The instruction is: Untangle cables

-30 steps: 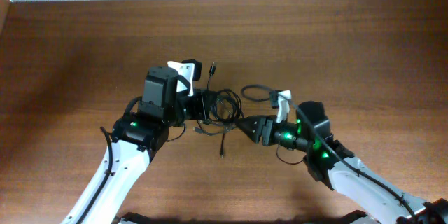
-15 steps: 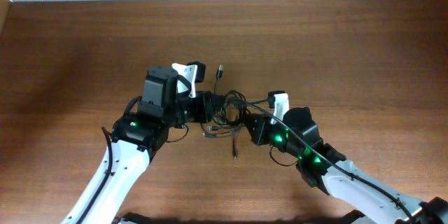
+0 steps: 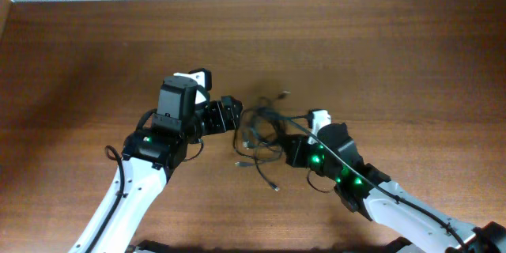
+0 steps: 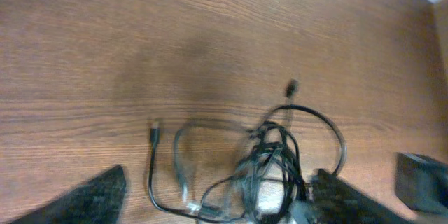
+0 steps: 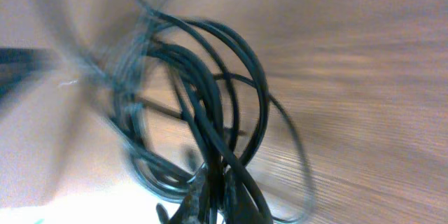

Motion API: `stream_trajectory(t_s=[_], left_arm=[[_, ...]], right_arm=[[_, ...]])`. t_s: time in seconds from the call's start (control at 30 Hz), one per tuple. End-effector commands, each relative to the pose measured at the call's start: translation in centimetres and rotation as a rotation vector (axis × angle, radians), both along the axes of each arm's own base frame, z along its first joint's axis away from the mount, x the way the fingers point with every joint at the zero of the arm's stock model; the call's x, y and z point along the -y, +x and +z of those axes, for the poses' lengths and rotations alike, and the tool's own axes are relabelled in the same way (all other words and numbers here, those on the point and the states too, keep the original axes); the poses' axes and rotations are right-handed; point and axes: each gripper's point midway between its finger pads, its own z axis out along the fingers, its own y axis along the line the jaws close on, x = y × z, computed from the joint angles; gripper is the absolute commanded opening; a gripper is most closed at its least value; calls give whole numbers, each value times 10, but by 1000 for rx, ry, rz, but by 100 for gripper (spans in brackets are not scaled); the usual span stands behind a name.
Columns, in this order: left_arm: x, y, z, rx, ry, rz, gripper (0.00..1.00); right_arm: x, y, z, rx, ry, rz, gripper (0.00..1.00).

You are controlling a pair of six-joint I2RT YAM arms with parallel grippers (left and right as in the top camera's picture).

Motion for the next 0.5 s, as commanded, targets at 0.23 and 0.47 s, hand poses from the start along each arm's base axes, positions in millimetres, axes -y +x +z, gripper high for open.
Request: stream_trajectory(t_s=[0.23,0.47], left_arm=[[3,-6,-1,-22,-14,-27,71],[-13,0,-5,-11,61,46,67]], right_arm=[[-57,-43,94,308,305,481,4],[-51,-37,70,226,236,426,12]])
